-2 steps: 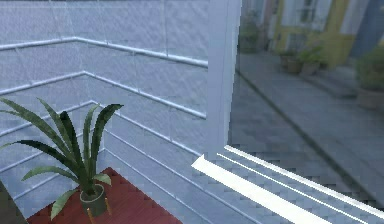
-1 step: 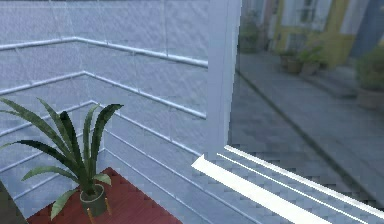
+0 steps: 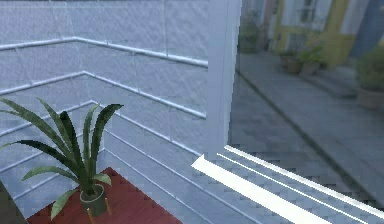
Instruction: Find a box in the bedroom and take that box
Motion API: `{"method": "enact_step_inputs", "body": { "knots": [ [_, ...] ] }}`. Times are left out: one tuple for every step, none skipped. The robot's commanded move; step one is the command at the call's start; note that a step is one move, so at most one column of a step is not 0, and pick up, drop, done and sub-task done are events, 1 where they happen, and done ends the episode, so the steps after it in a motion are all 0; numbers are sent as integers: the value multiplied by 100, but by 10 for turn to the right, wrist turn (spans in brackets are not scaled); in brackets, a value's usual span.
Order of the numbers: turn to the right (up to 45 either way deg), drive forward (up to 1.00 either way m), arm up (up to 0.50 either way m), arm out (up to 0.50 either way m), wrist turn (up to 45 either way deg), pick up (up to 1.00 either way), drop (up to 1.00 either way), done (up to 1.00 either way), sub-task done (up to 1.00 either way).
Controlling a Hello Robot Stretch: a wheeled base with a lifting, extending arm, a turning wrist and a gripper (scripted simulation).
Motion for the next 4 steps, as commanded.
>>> {"method": "enact_step_inputs", "body": {
  "knots": [
    [0,0,0,0,450,0,0,0,0],
    [0,0,0,0,450,0,0,0,0],
    [0,0,0,0,450,0,0,0,0],
    [0,0,0,0,450,0,0,0,0]
  ]
}}
